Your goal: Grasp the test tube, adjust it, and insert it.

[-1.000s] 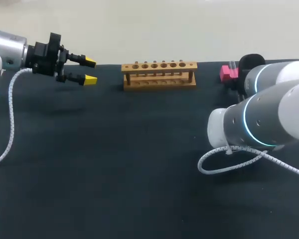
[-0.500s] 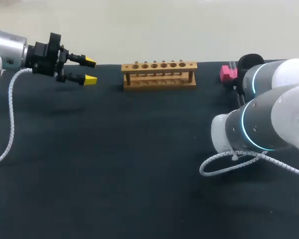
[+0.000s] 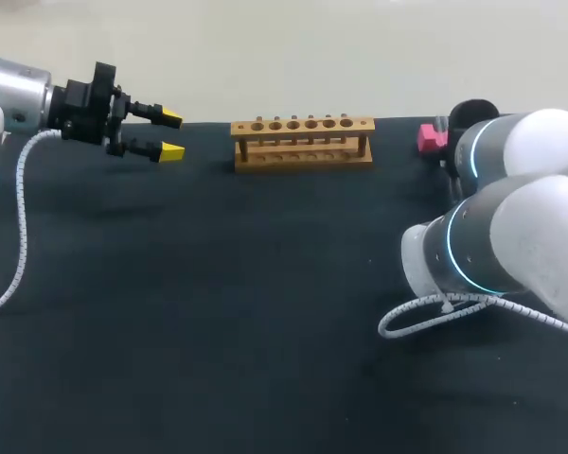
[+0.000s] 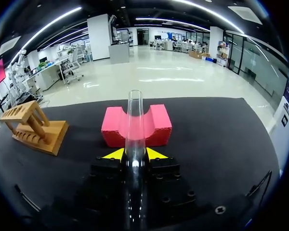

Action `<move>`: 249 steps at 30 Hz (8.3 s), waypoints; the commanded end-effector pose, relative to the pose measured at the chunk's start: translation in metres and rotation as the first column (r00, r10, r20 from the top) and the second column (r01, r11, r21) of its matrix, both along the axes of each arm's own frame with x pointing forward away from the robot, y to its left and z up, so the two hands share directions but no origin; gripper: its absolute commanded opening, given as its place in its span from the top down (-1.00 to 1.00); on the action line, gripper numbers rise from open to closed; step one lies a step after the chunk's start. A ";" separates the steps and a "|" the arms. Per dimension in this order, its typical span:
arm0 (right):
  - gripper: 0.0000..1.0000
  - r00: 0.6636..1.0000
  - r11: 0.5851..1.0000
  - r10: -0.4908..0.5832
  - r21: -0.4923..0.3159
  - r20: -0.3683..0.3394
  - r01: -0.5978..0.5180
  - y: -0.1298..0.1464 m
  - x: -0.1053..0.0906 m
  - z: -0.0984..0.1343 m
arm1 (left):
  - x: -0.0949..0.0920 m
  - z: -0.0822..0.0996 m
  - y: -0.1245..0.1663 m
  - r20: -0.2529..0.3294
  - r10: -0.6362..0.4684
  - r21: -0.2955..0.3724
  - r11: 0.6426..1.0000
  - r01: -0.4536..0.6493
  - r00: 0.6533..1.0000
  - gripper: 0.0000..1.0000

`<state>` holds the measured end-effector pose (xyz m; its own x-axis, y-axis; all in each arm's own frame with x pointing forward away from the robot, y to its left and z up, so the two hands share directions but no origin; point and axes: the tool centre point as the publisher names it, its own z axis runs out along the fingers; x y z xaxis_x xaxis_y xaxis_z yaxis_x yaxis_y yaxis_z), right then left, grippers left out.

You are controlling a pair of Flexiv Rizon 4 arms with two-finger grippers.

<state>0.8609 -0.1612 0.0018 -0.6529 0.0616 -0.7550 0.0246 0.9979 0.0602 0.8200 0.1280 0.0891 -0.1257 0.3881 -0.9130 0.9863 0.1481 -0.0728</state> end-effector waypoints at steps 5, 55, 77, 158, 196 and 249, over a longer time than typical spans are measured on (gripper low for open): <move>1.00 0.996 0.996 -0.085 -0.032 -0.001 0.085 0.007 -0.020 0.025 | 0.000 -0.001 0.001 0.003 -0.002 -0.002 1.000 0.002 1.000 -1.00; 1.00 0.990 0.990 -0.142 0.010 -0.002 0.142 0.053 -0.067 0.094 | 0.000 -0.001 0.001 0.003 -0.002 -0.002 1.000 0.002 1.000 -1.00; 1.00 0.990 0.990 -0.139 -0.007 0.030 0.139 0.143 -0.080 0.117 | 0.000 -0.001 0.001 0.003 -0.002 -0.002 1.000 0.002 1.000 -1.00; 1.00 0.999 0.992 0.011 0.127 -0.052 -0.004 0.234 -0.023 0.059 | 0.000 -0.001 0.001 0.003 -0.002 -0.002 1.000 0.002 1.000 -1.00; 1.00 0.968 0.992 0.086 0.115 -0.237 -0.060 0.239 -0.022 0.037 | 0.000 -0.001 0.001 0.003 -0.002 -0.002 1.000 0.002 1.000 -1.00; 1.00 0.994 0.987 -0.103 0.117 -0.030 0.106 0.211 -0.069 0.113 | 0.000 -0.001 0.001 0.003 -0.002 -0.002 1.000 0.002 1.000 -1.00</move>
